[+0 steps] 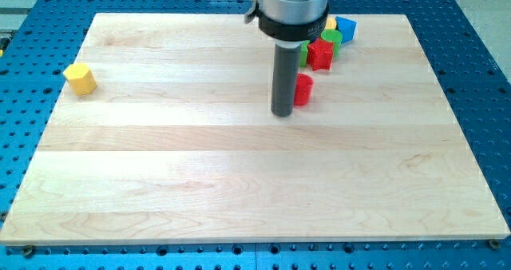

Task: Slide the red circle to the right of the red star

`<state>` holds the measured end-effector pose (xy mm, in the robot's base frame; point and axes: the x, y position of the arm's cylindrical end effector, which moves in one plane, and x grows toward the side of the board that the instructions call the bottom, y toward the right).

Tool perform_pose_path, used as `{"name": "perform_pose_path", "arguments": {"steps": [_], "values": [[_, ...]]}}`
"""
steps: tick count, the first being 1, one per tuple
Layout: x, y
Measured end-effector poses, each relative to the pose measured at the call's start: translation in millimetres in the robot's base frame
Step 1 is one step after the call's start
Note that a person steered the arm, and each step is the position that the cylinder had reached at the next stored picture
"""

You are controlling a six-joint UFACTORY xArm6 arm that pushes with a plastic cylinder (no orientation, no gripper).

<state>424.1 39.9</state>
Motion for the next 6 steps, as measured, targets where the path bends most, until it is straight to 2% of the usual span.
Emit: {"name": "perform_pose_path", "arguments": {"steps": [1, 2, 3, 5, 6], "values": [[0, -71], [-2, 17], [-27, 74], [-40, 104], [-31, 119]]}}
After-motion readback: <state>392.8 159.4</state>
